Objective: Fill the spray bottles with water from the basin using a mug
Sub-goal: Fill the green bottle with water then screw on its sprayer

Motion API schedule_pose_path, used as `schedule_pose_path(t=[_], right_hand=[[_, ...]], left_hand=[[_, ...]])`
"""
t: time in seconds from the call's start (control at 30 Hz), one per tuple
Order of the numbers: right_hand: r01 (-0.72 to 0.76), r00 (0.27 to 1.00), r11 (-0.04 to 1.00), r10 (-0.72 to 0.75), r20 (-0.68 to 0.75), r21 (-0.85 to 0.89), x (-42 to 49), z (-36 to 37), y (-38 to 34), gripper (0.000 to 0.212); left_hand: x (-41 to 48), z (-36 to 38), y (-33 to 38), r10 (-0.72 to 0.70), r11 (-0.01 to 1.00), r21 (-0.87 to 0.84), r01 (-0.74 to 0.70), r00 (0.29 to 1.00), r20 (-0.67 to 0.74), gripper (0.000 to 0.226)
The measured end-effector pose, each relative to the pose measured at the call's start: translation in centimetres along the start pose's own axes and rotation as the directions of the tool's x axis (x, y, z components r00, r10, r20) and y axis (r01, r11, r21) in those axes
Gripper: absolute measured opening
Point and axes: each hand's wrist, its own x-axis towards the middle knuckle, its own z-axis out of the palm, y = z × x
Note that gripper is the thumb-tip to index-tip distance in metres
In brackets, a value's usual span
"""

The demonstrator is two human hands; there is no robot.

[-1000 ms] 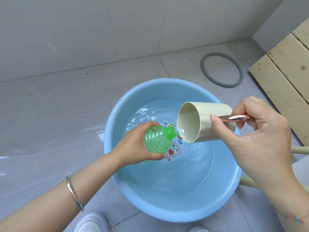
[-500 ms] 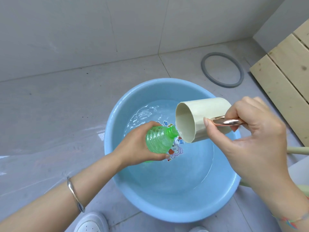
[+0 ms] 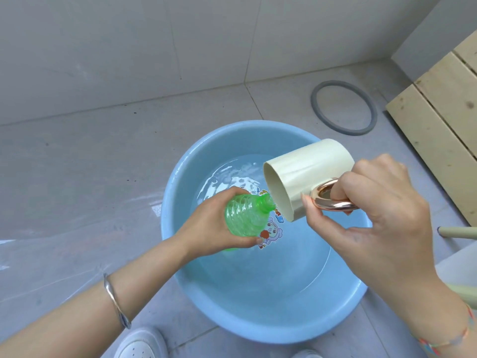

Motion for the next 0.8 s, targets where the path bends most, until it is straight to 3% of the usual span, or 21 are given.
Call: schedule_pose_path(t=[0.13,0.23,0.37,0.43,0.57,0.8], right_hand=[[-0.05,0.999,0.999,0.05,-0.019,0.011,-0.2,0.1,0.3,0.032],[-0.236,0.971,0.967,0.239,-0.025,0.093,-0.5,0.1,1.2,0.034],[-0.541,0.832,0.798,0.553,0.035,0.265,-1.8,1.2,3.6,0.04],[-0.643,0.764,0.726,0.63,0.138,0.245,-2.9,2.4,4.9,0.043],[-0.571,0.791,0.821,0.542,0.286,0.024,-5.2,4.8,6.2,0.051],[-0.473,0.784,0.874,0.477,0.398,-0.115,-7.6,7.1,7.4,0.051]], left_hand=[[0.0,0.0,-0.1,0.003,1.0,-0.025,-0.004,1.0,-0.002,0.074],[-0.1,-0.1,-0.2,-0.012,0.999,-0.049,0.012,1.0,0.001,0.078],[-0.1,-0.1,-0.6,-0.055,0.993,-0.102,0.053,0.998,-0.026,0.082],[-0.1,0.0,-0.8,-0.074,0.99,-0.121,0.069,0.997,-0.038,0.084],[-0.1,0.1,-1.1,-0.103,0.988,-0.123,0.096,0.994,-0.045,0.082],[-0.2,0.1,-0.9,-0.139,0.983,-0.132,0.129,0.988,-0.07,0.072]])
